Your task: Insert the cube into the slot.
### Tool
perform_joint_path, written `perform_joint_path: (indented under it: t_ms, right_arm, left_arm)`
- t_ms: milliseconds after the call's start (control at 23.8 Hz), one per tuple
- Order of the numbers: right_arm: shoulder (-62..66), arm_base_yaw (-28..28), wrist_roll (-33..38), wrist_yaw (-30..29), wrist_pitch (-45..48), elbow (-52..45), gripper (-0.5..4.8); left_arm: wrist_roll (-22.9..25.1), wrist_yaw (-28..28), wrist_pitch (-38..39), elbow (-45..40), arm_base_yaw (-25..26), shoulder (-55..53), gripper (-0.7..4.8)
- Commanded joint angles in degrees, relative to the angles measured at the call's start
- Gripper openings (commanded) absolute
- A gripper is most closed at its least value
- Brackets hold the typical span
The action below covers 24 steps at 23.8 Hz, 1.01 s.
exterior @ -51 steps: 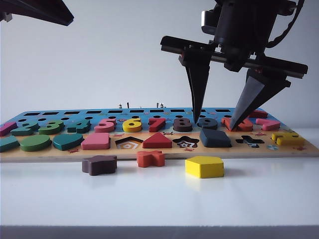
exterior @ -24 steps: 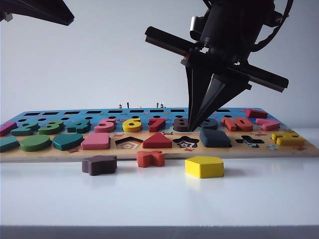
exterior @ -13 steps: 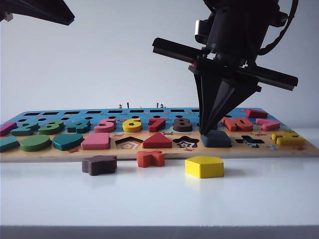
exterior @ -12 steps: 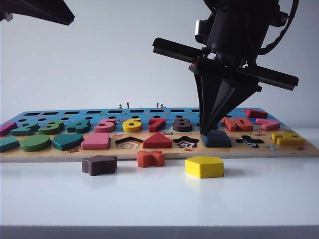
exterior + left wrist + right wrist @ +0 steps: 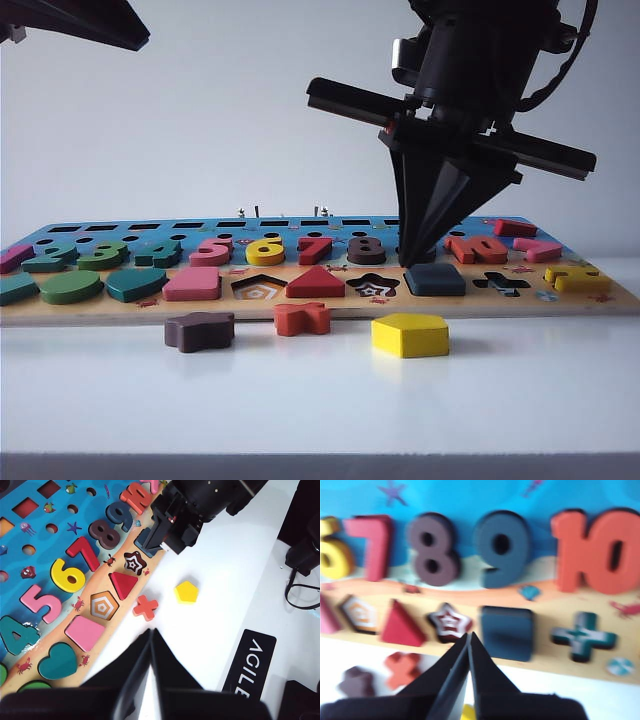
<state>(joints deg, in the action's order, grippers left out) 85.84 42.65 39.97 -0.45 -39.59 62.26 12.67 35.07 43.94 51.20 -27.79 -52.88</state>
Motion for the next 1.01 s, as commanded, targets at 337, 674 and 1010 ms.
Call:
perform_joint_path:
  t_ms: [337, 674, 1010]
  right_arm:
    - [-11.8, 0.5, -18.2, 7.0, 13.6, 0.2, -0.08]
    - [-14.5, -1.4, -29.7, 10.8, 13.3, -1.0, -0.08]
    - [-20.6, -10.7, -29.4, 8.8, 15.8, -9.0, -0.08]
  left_arm:
    - [0.4, 0.5, -0.8, 0.2, 0.1, 0.1, 0.17]
    - [0.4, 0.5, -1.0, 0.2, 0.1, 0.1, 0.17]
    - [0.4, 0.5, -1.1, 0.2, 0.1, 0.1, 0.17]
